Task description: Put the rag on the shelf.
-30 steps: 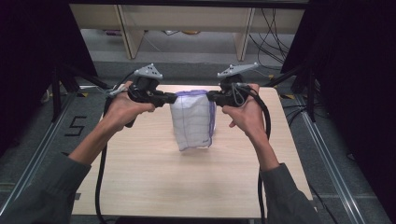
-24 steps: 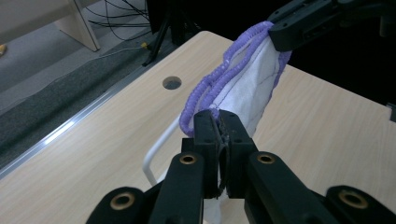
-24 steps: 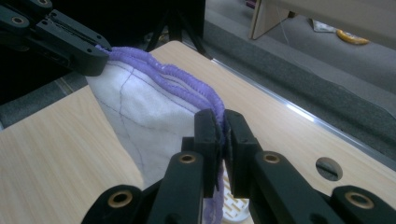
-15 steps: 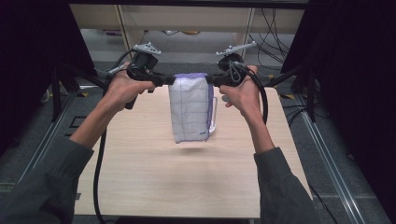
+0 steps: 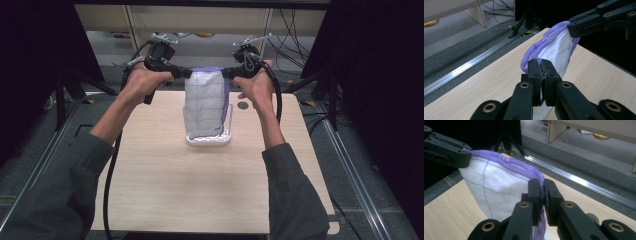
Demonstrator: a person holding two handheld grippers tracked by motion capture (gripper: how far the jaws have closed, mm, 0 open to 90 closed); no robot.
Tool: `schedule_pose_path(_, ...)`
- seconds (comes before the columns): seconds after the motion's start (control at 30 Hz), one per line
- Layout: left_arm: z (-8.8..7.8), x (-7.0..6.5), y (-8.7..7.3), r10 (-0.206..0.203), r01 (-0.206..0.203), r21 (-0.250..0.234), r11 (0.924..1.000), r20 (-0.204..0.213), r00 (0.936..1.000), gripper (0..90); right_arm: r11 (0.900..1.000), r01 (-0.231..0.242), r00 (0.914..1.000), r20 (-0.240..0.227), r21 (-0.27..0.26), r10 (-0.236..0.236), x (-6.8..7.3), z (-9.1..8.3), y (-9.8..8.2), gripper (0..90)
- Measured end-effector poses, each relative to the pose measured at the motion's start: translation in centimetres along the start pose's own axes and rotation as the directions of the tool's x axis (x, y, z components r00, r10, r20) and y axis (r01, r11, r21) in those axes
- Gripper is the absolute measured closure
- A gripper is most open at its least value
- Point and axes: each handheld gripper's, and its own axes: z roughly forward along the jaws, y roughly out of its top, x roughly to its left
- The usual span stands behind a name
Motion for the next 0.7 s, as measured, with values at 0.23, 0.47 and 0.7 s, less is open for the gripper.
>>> schedule_pose_path(0.23, 1.8, 1.3, -0.3, -0.041, 0.041, 0.002, 0.9991, -0.017, 0.9990, 86.3, 1.000, 0.001, 0.9997, 0.024, 0.002, -0.001, -1.0, 1.8, 0.0, 84.7)
schedule_pose_path(0.47, 3.8, 2.7, -1.1, -0.067, 0.069, 0.027, 0.9973, -0.050, 0.9965, 86.3, 1.000, -0.025, 0.9985, 0.049, 0.008, 0.024, -1.7, 4.3, -0.4, 84.5)
schedule_pose_path(0.7, 5.3, 3.4, -2.1, -0.071, 0.074, 0.043, 0.9963, -0.072, 0.9949, 86.2, 0.998, -0.040, 0.9970, 0.068, 0.040, 0.037, -2.0, 6.4, -1.0, 84.2)
